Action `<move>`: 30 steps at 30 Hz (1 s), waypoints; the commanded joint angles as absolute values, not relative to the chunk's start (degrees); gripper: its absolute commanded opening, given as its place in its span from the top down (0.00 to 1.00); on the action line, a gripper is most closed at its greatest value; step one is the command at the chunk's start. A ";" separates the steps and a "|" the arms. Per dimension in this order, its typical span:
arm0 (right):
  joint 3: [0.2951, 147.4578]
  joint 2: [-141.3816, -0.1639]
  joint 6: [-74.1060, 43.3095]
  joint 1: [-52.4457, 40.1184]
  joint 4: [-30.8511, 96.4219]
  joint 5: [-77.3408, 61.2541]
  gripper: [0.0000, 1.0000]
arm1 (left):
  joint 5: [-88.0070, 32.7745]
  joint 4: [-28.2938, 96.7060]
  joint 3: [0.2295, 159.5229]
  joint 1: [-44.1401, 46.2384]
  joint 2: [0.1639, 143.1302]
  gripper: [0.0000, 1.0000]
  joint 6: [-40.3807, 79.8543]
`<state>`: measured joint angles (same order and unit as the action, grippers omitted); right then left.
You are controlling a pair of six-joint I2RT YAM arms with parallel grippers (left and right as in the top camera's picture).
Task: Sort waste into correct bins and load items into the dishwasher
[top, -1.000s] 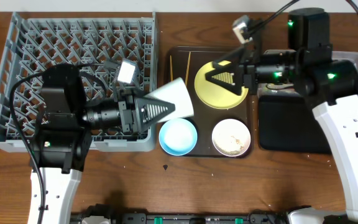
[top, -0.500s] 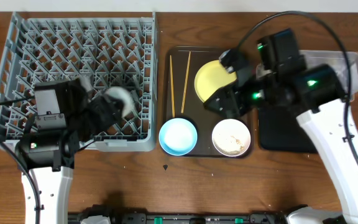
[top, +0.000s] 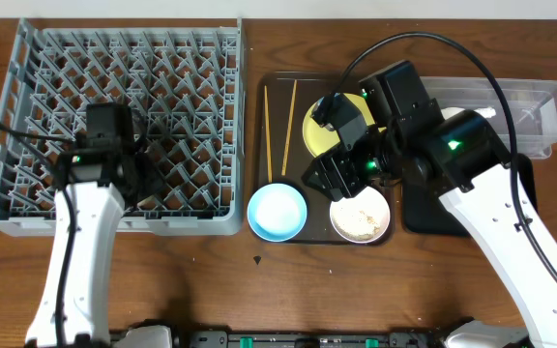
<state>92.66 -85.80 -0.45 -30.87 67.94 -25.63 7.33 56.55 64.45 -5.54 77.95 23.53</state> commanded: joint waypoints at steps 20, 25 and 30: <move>92.88 -84.90 -2.31 -31.16 69.04 -23.99 0.37 | 2.15 61.47 72.01 -5.72 76.97 0.18 21.50; 92.75 -85.45 -15.25 -31.46 70.59 -13.74 0.44 | -11.68 62.74 75.53 -5.72 72.03 0.19 13.21; 87.88 -87.13 -22.15 -35.24 71.31 -6.20 0.49 | -28.25 62.50 76.20 -5.72 65.25 0.19 2.04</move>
